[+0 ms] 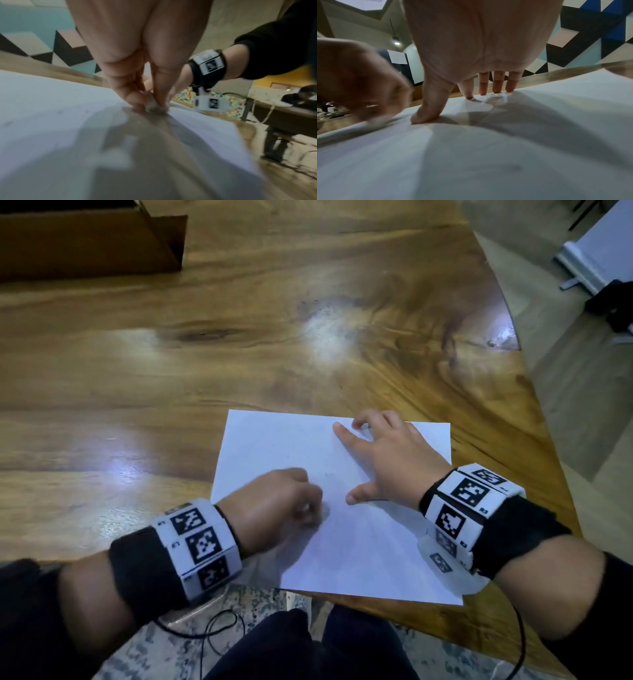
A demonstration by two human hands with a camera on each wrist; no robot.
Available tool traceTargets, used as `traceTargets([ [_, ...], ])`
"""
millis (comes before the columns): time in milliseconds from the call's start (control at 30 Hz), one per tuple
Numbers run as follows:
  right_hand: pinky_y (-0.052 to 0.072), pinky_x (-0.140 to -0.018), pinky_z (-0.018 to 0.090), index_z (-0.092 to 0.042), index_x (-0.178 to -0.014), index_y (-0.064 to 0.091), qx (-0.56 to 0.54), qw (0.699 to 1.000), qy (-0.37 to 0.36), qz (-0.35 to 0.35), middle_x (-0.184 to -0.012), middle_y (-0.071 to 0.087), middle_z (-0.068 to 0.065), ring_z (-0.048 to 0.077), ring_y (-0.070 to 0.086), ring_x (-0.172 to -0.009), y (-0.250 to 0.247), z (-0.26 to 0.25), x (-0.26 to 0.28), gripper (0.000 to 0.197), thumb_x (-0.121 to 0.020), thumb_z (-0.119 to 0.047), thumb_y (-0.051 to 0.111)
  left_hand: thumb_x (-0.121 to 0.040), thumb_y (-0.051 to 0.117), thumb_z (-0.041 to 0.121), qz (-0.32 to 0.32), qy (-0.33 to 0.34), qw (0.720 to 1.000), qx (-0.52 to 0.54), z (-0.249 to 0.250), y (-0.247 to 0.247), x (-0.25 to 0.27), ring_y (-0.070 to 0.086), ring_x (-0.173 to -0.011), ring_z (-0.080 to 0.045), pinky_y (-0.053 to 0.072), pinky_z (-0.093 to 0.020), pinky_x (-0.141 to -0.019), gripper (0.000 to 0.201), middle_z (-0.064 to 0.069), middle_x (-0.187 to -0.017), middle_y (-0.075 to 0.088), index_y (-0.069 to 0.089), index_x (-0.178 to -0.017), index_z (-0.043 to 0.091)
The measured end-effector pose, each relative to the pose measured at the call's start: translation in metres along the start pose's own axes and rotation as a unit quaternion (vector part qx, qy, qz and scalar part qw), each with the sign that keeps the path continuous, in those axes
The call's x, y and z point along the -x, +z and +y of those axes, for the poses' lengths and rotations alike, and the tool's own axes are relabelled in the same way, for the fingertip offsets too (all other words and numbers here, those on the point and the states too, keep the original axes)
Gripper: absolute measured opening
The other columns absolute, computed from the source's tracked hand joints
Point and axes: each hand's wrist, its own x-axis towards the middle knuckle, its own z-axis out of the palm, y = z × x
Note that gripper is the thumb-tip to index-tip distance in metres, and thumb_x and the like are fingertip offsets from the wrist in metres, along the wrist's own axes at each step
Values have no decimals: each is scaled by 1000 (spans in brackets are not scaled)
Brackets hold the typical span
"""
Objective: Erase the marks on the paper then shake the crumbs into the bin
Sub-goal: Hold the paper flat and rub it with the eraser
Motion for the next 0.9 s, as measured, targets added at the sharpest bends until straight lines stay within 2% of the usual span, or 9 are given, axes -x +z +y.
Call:
traceTargets([
  [133, 20, -109, 34, -31, -151, 6, 0, 1000, 0, -3, -145, 16, -1, 22, 15, -131, 0, 0, 0, 102, -73, -64, 63, -83, 50, 23, 118, -39, 992, -18, -9, -7, -32, 56, -79, -33, 38, -29, -67, 17, -9, -80, 51, 60, -84, 10],
  [233, 20, -109, 33, -30, -151, 7, -6, 1000, 1, -3, -145, 17, -1, 22, 16, -131, 0, 1, -1, 102, -73, -63, 64, -77, 36, 38, 40, 17, 999, -15, 4, 12, 2, 55, -71, -29, 32, -24, -60, 32, -6, -75, 48, 55, -70, 13],
  [333, 21, -109, 33, -29, -151, 7, 2, 1000, -1, -3, -146, 17, 0, 22, 17, -131, 0, 0, -1, 101, -74, -63, 63, -79, 45, 34, -49, 21, 998, 13, 9, 19, 27, 58, -66, -28, 36, -24, -58, 21, -4, -75, 52, 56, -70, 18],
  [433, 21, -109, 35, -29, -151, 7, 5, 1000, 1, -4, -146, 18, 1, 23, 16, -131, 0, 0, -1, 101, -74, -63, 64, -76, 49, 28, 18, 9, 1000, -12, 6, 5, -4, 57, -66, -30, 37, -26, -58, 17, -4, -71, 46, 58, -71, 15],
  [533, 20, -109, 34, -29, -151, 7, 5, 1000, -1, -5, -146, 17, 1, 23, 16, -131, -1, 0, 0, 101, -74, -63, 63, -83, 54, 16, 91, -37, 995, -25, 6, -5, -32, 54, -77, -34, 39, -32, -66, 10, -6, -77, 42, 60, -82, 8],
  [633, 20, -109, 33, -29, -151, 6, 3, 1000, 3, -6, -145, 17, 0, 23, 16, -131, -1, -1, 0, 101, -74, -63, 63, -78, 57, 11, 42, -33, 999, -14, 12, 6, -12, 54, -79, -31, 41, -34, -67, 3, -9, -80, 47, 58, -76, 9],
  [733, 21, -109, 33, -29, -151, 7, 4, 1000, 3, -7, -145, 18, 0, 22, 17, -130, -1, -1, 0, 101, -74, -63, 64, -76, 50, 26, -51, -6, 999, -16, 20, 18, 18, 56, -79, -30, 43, -32, -67, 19, -10, -86, 53, 60, -80, 11],
  [800, 21, -109, 33, -29, -151, 8, 3, 1000, 2, -5, -144, 18, 1, 23, 18, -129, -2, -1, 0, 101, -74, -62, 64, -75, 50, 25, -42, -3, 999, -28, 17, 10, 9, 57, -78, -32, 41, -31, -66, 18, -10, -85, 53, 61, -80, 11],
  [900, 20, -108, 33, -29, -151, 7, 2, 1000, 2, -6, -145, 17, 1, 23, 16, -130, -1, -1, 0, 101, -74, -63, 64, -82, 53, 12, 50, -45, 997, -40, 8, -8, -23, 55, -83, -33, 40, -32, -69, 9, -13, -86, 52, 59, -86, 9],
])
